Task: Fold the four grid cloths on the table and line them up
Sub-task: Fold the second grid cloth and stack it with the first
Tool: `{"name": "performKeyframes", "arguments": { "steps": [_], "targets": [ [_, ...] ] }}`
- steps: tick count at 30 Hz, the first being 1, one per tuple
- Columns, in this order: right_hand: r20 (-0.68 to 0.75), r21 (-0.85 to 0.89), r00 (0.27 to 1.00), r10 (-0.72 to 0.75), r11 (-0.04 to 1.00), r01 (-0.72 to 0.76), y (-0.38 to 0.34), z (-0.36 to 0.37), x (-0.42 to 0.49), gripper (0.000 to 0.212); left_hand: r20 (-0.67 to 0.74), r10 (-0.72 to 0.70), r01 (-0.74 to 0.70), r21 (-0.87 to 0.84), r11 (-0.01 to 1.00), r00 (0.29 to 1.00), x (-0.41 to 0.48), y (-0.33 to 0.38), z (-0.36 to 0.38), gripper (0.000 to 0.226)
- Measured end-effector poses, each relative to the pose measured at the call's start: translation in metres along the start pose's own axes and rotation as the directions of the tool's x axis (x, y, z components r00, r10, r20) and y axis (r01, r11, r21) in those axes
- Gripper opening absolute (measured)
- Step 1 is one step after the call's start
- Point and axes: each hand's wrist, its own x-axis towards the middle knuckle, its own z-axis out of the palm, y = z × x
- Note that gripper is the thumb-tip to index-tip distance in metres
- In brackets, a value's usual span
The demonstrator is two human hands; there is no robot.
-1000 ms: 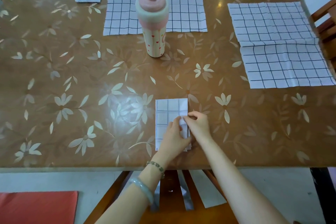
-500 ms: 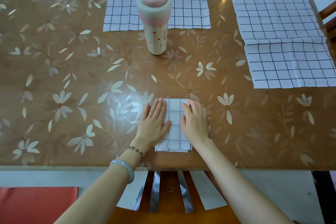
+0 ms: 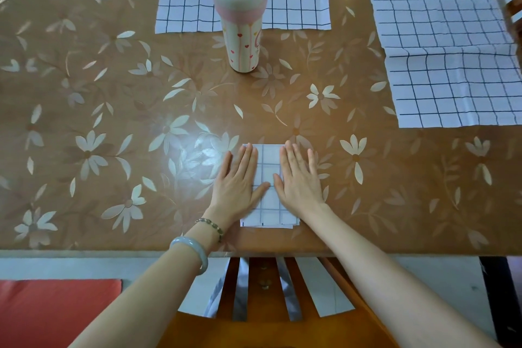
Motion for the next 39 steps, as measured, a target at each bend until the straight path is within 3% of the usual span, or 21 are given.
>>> {"name": "performKeyframes", "arguments": {
  "steps": [9, 14, 22, 26, 31, 36, 39],
  "targets": [
    [-0.004, -0.058, 1.0, -0.002, 0.998, 0.001, 0.0, 0.0, -0.001, 0.063, 0.038, 0.167, -0.169, 0.058, 0.984, 0.985, -0.065, -0.019, 0.008, 0.078],
    [0.001, -0.055, 1.0, 0.003, 0.998, -0.003, -0.002, -0.001, -0.001, 0.064, -0.032, 0.048, -0.047, 0.016, 0.999, 0.998, -0.048, -0.013, -0.01, 0.081],
    [-0.008, -0.045, 1.0, 0.016, 0.999, -0.016, -0.003, -0.001, -0.001, 0.064, 0.035, 0.075, -0.075, 0.003, 0.997, 0.997, 0.018, 0.002, -0.01, 0.086],
    [-0.005, -0.044, 1.0, 0.03, 0.999, -0.03, -0.002, 0.0, -0.001, 0.065, 0.038, 0.069, -0.071, 0.036, 0.997, 0.997, 0.015, -0.013, -0.009, 0.086],
    [0.003, -0.049, 0.999, 0.046, 0.998, -0.046, -0.003, -0.002, -0.002, 0.065, 0.022, -0.04, 0.038, 0.051, 0.998, 0.999, 0.004, -0.021, -0.019, 0.087],
    [0.031, -0.056, 0.998, 0.056, 0.997, -0.054, -0.004, -0.003, -0.001, 0.066, 0.025, 0.107, -0.108, 0.077, 0.991, 0.994, -0.034, 0.0, -0.002, 0.085],
    [0.074, -0.085, 0.995, 0.064, 0.995, -0.057, -0.003, -0.004, -0.002, 0.067, 0.06, 0.048, -0.052, 0.066, 0.996, 0.997, -0.05, -0.002, 0.009, 0.086]
  ]
}}
